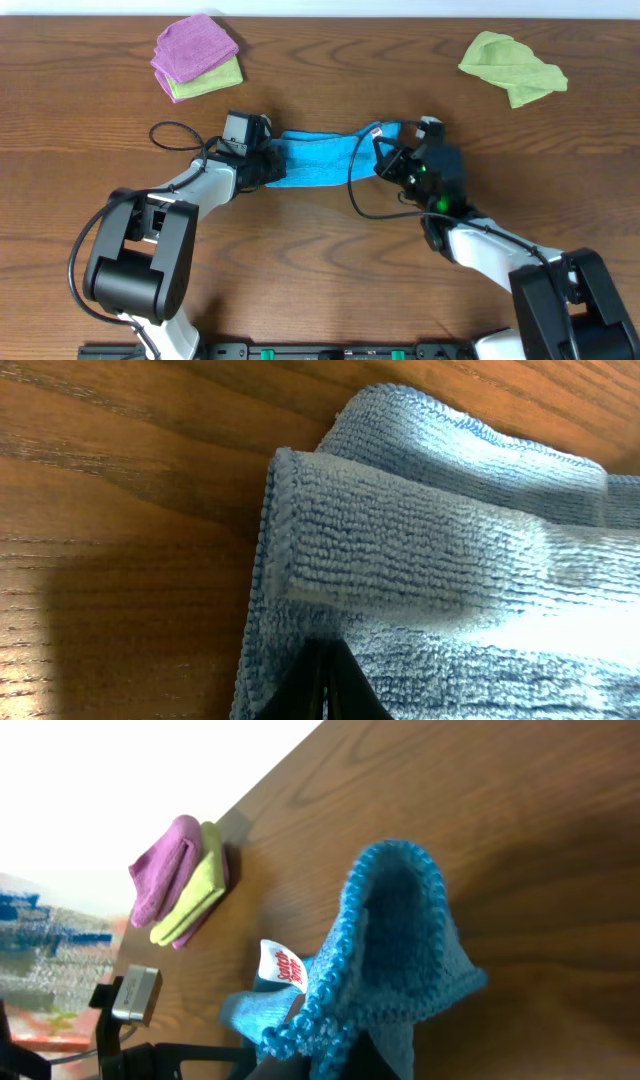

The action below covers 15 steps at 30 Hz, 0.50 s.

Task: Fold the cloth
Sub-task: 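Lift the right end with the right gripper and fold it over toward the left gripper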

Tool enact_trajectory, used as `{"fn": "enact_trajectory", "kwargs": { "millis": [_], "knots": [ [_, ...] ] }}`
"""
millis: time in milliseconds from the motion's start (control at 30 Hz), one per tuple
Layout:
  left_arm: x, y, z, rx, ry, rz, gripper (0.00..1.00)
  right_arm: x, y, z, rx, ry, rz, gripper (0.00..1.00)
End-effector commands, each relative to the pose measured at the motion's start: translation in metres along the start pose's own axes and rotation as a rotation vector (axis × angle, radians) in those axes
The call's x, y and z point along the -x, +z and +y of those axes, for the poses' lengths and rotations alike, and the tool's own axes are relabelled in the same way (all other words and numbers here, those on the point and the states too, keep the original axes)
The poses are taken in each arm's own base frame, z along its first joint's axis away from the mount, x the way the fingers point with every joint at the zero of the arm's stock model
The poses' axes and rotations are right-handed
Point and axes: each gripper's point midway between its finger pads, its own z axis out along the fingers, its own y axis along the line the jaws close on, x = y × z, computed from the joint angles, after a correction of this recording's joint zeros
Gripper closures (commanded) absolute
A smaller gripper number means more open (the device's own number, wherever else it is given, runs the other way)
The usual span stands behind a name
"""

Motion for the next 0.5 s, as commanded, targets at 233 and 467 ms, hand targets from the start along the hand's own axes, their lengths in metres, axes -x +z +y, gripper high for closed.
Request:
{"fn": "enact_trajectory", "kwargs": {
  "millis": [233, 467],
  "knots": [
    [-0.010, 0.003, 0.005, 0.011, -0.006, 0.039, 0.94, 0.015, 0.020, 0.064, 0.044, -0.165, 0.027, 0.99],
    [-0.002, 0.001, -0.005, -0.023, 0.001, 0.030, 0.94, -0.017, 0.036, 0.073, 0.055, -0.185, 0.102, 0.99]
  ]
}}
